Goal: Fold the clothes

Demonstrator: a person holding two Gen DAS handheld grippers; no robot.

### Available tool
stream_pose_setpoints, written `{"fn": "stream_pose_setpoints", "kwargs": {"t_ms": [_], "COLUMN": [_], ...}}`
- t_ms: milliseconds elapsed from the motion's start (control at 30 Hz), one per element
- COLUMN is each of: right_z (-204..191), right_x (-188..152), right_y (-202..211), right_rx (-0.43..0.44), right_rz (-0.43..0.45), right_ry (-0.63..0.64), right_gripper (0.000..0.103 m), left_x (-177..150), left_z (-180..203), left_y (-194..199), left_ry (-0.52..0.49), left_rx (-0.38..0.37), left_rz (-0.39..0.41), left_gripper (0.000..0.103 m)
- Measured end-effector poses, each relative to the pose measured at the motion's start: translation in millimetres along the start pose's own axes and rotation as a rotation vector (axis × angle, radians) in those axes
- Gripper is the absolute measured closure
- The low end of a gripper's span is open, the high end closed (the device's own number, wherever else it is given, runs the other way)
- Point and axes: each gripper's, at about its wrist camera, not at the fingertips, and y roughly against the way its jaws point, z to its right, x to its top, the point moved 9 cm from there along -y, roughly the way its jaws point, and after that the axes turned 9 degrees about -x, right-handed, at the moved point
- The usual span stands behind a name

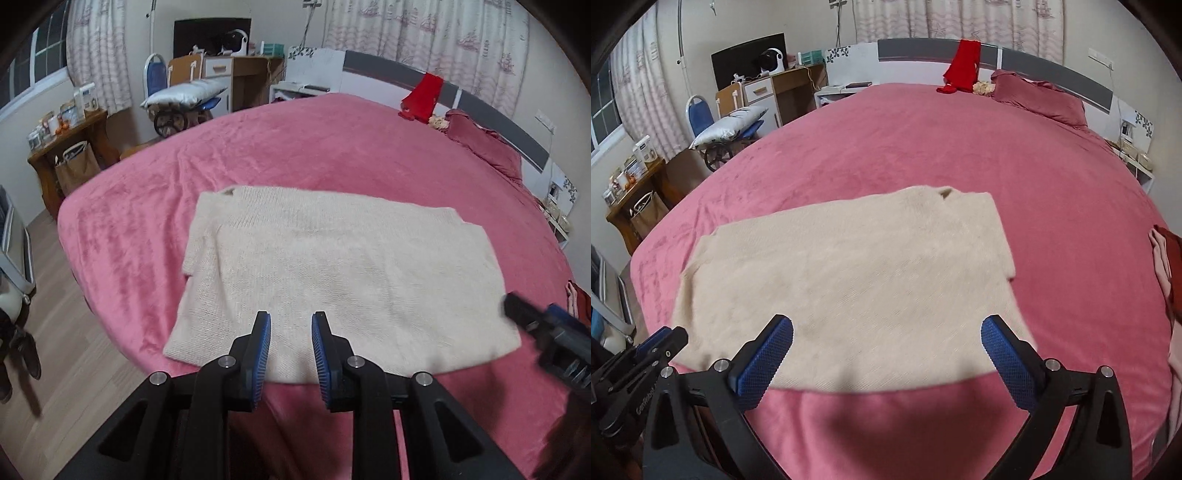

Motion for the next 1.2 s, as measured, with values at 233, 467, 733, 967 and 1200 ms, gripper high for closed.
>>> {"fn": "stream_pose_setpoints", "kwargs": {"t_ms": [233,467,733,967,1200], "right_z": [-29.6,-24.8,-13.0,-11.2,-8.0], "right_x": [-7.8,3.9,8.7,6.6,4.8], "right_y": [21.1,54.6,78.1,85.7,92.5], "right_rx": [-0.036,-0.113,-0.152,-0.142,-0.135], "right_rz": [0.031,0.151,0.219,0.226,0.244], "right_ry": [0.07,0.079,0.036,0.026,0.011], "right_gripper": [0.0,0.0,0.0,0.0,0.0], "left_x": [13.2,18.7,17.2,17.4,15.6], "left_z": [17.6,22.3,25.5,25.6,22.4], "left_y": [37.9,52.0,60.3,75.6,75.0], "left_ry": [-0.052,-0.05,-0.065,-0.075,-0.02], "left_rx": [0.001,-0.003,0.069,0.148,0.059], "left_rz": [0.057,0.082,0.097,0.134,0.109], "left_gripper": [0.08,0.079,0.077,0.077,0.077]}}
